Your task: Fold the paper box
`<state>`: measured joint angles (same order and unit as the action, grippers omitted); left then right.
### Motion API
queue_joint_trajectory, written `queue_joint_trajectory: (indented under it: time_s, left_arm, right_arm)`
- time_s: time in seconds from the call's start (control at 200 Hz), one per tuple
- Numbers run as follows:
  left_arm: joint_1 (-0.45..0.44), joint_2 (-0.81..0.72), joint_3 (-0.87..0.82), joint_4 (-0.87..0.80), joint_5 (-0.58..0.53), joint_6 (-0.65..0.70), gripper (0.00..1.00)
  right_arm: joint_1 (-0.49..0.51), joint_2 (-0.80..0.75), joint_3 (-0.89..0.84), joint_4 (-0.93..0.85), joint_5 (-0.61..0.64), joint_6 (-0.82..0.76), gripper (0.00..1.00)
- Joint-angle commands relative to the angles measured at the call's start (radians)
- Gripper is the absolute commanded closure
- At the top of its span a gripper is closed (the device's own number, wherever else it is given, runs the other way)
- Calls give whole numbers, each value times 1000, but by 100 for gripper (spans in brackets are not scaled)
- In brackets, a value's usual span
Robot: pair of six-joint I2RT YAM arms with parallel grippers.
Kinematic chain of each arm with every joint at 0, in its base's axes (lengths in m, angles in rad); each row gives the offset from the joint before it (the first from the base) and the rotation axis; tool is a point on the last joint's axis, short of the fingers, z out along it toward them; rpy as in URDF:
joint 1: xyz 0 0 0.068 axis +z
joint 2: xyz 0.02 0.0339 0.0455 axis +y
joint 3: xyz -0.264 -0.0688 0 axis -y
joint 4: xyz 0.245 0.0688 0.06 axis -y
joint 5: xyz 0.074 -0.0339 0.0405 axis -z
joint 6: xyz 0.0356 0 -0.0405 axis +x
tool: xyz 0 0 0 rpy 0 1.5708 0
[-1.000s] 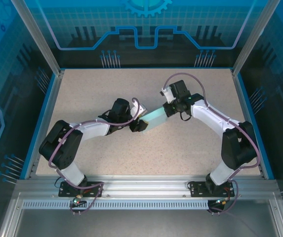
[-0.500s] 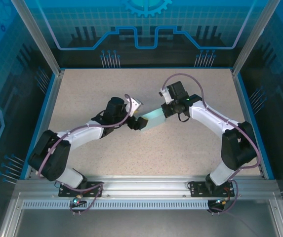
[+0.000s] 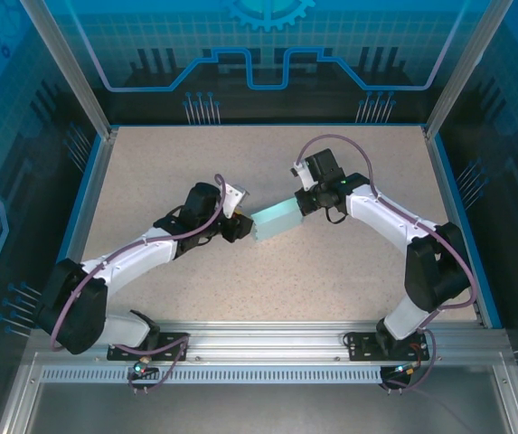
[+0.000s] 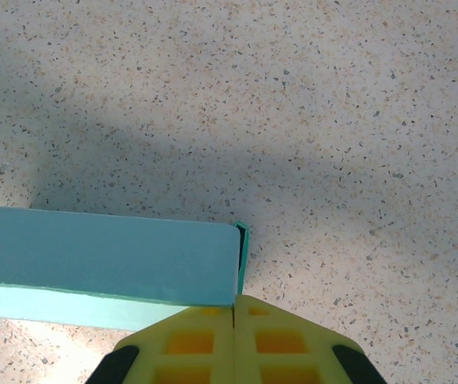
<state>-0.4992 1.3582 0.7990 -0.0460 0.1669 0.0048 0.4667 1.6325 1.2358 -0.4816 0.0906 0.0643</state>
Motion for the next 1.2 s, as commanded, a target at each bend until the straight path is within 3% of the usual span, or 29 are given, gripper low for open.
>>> queue_joint_trajectory:
  time_s: [0.0,0.195,0.805,1.191]
  left_arm:
    - [3,8,26,-42,-2,6,65]
    - [3,38,48,-34,15,9,73]
    - [4,84,80,-29,19,22,80]
    - [0,92,94,-30,-21,-50,89]
  right_arm:
    - [17,-16,-9,-18,3,15,100]
    - [17,-17,-9,-22,6,13,100]
    - [18,-17,-10,-18,-8,22,100]
    - [25,-25,-15,-20,-12,53,100]
